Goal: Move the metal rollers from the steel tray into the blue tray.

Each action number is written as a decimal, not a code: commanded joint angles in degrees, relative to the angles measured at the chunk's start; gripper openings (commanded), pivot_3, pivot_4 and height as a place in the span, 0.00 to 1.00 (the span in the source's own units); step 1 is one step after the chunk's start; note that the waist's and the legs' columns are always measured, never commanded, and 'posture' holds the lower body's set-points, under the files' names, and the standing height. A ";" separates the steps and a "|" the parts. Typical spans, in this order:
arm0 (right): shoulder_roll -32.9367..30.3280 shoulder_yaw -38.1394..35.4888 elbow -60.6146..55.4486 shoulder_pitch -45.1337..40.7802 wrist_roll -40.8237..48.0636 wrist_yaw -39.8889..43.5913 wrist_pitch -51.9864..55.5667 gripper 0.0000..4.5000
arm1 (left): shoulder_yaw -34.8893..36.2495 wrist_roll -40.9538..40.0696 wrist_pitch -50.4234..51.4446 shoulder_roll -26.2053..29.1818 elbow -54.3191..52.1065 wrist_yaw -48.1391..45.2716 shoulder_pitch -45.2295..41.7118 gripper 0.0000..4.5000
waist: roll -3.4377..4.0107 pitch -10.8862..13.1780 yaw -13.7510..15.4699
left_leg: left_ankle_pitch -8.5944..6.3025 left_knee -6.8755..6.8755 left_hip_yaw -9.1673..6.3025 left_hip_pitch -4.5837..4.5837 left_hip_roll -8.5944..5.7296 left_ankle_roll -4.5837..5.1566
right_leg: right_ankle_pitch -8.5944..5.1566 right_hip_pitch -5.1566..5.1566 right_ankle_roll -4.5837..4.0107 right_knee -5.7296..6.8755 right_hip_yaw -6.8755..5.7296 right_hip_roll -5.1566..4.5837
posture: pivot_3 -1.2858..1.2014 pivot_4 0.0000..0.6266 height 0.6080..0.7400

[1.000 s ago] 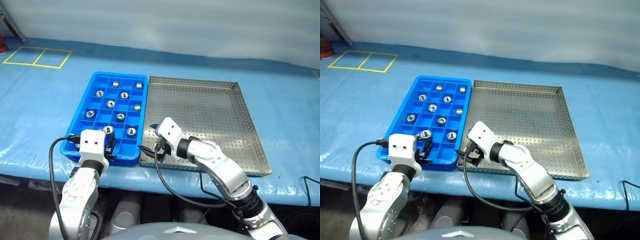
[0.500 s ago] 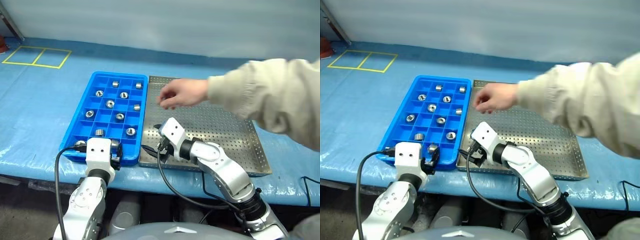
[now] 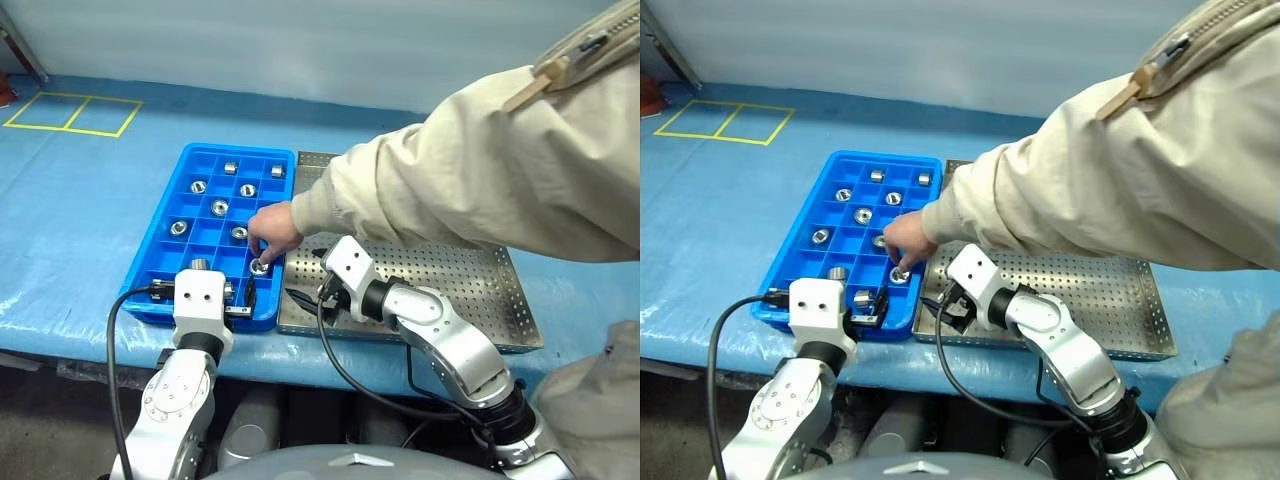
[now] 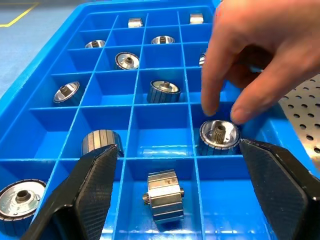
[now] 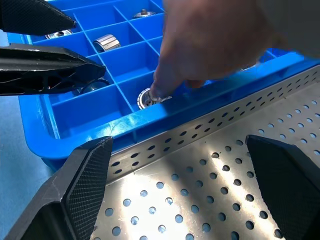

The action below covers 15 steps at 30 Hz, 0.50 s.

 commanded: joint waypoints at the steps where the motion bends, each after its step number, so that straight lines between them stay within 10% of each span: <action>1: 0.17 -1.18 -2.89 0.02 0.33 -0.53 -0.06 1.00 | -0.55 0.19 -0.69 -0.28 -1.15 -0.03 -1.06 0.94 | 0.00 0.00 -0.16 | 0.00 0.00 0.00 0.00 0.00 0.00 | 0.00 0.00 0.00 0.00 0.00 0.00 | 0.62 0.24 1.00; 15: -0.22 -1.43 -3.59 0.28 0.51 -1.32 0.54 1.00 | -0.45 0.21 0.12 -0.07 -0.35 -0.30 -2.97 0.94 | 0.00 0.00 -0.52 | 0.00 0.00 0.00 -0.01 -0.01 0.00 | 0.00 0.01 0.00 0.00 0.00 0.10 | 0.62 0.24 1.00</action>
